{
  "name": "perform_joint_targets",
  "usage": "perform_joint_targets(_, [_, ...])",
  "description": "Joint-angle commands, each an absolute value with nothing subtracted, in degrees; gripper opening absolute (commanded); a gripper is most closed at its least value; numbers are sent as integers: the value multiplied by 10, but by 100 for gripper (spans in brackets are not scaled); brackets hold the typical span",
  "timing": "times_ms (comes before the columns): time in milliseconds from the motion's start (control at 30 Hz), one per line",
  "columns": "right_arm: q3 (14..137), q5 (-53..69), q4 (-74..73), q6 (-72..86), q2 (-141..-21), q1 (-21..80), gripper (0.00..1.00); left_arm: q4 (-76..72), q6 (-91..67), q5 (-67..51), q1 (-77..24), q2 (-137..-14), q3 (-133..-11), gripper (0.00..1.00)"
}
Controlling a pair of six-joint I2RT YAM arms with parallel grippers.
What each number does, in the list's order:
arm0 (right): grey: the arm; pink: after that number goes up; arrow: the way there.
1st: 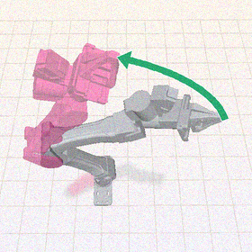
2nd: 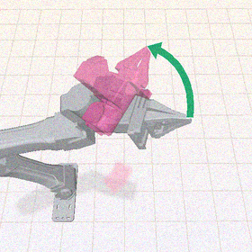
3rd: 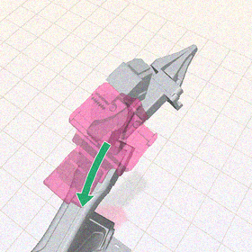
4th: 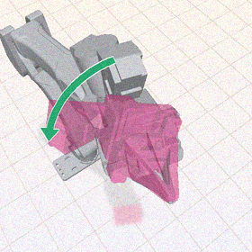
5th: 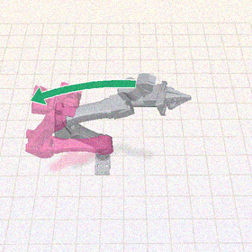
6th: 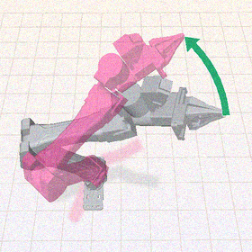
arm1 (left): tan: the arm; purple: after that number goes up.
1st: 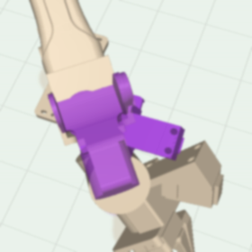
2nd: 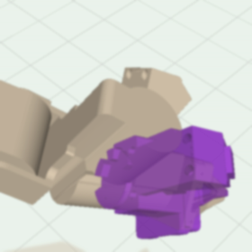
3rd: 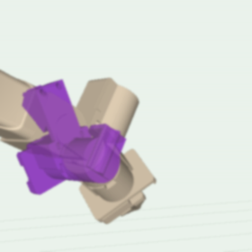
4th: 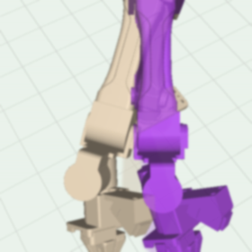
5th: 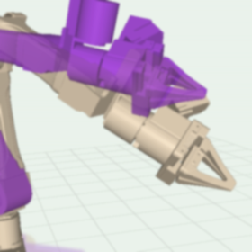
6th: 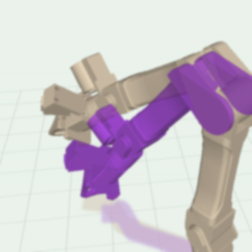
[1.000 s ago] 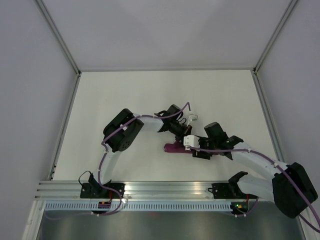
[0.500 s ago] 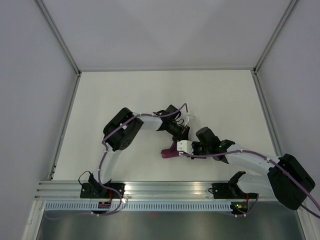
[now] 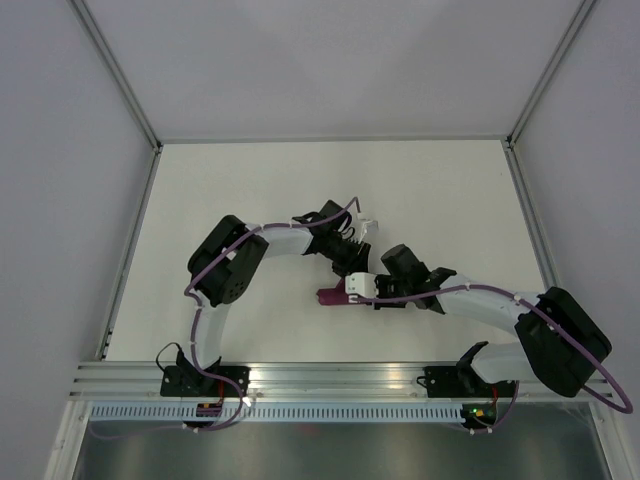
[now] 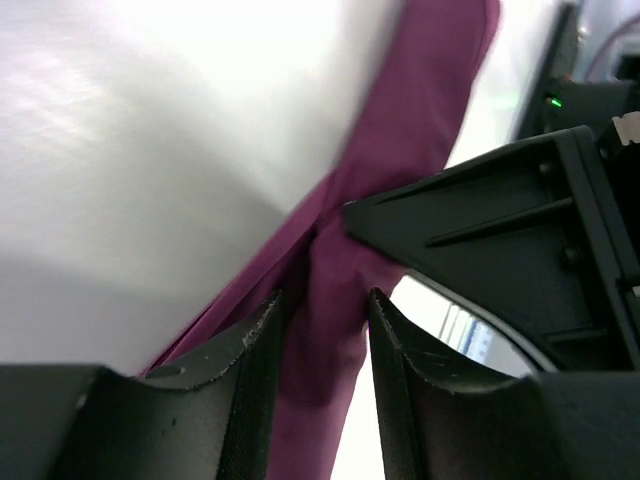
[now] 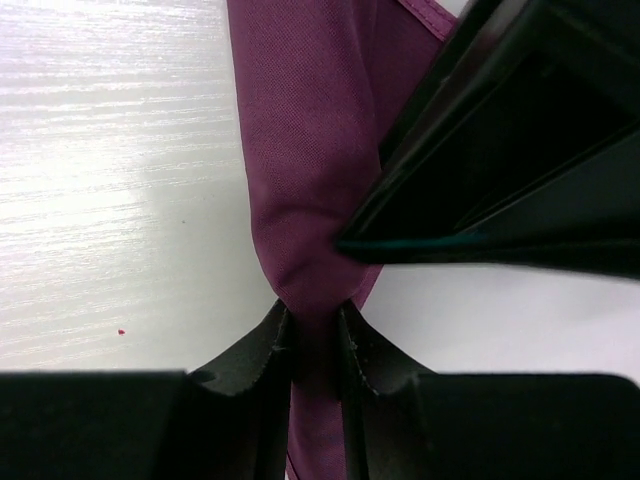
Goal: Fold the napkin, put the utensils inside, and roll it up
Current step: Roll the napkin with the utensil
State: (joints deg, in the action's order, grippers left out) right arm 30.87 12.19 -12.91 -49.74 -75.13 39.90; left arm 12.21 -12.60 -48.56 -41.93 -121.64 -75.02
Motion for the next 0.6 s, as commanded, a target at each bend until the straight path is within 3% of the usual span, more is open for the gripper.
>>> perform_joint_targets(0, [309,107,-230,-496,-793,396,3,155,-104,-345,-389,-1179,-730,45])
perform_joint_targets(333, [398,173,-316,-521,-873,360,2,4,-185,-123,-275,-986,-564,46])
perform_joint_targets(567, [526,224,-422,-568,-1018,295,0,-126,-146,-29,-279,-829,-458,46])
